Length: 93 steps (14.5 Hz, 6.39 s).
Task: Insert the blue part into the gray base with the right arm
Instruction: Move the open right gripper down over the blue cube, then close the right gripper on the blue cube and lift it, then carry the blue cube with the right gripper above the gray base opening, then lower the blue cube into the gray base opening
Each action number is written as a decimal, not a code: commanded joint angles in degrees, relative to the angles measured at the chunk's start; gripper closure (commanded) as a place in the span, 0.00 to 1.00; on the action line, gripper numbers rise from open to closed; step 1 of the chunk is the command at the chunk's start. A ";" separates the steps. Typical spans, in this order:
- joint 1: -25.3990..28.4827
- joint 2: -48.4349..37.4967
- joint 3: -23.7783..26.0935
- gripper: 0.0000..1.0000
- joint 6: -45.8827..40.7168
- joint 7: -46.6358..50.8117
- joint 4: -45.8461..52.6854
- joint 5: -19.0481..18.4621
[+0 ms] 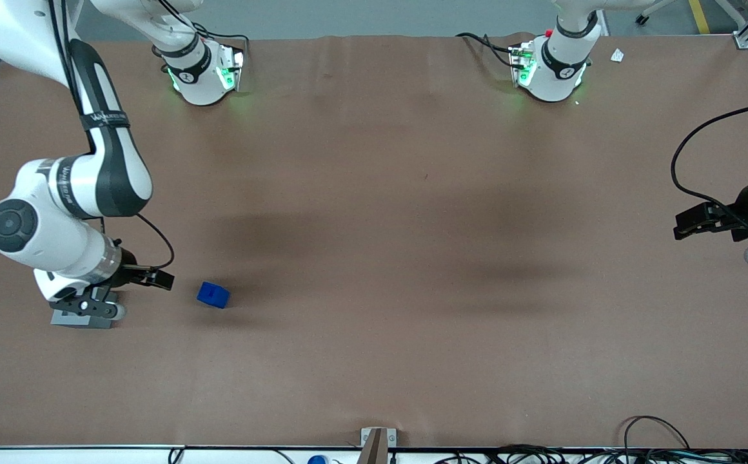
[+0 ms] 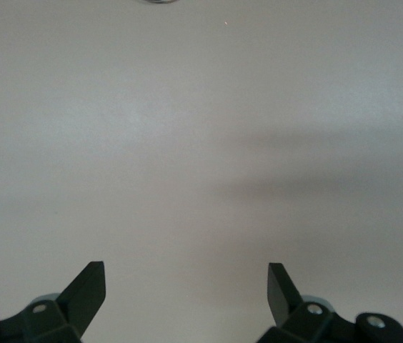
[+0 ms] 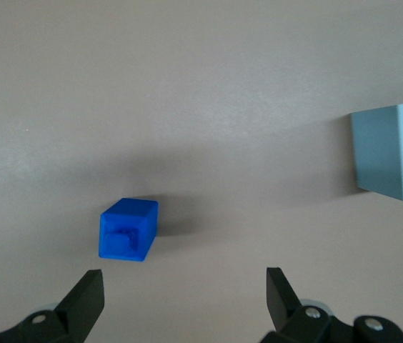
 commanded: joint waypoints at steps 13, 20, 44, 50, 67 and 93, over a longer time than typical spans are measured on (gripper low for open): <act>4.13 9.56 -0.15 0.00 11.71 13.23 -0.89 0.12; 6.15 10.79 -0.24 0.00 12.86 15.17 -0.98 0.03; -4.99 8.33 -0.33 0.97 -4.97 -7.57 8.15 0.03; -13.08 8.24 -0.33 0.97 -7.70 -20.24 11.76 0.03; -18.98 12.02 -0.33 0.97 -5.60 -26.93 15.63 -0.15; -20.56 16.33 -0.24 0.97 -1.73 -29.04 17.39 3.28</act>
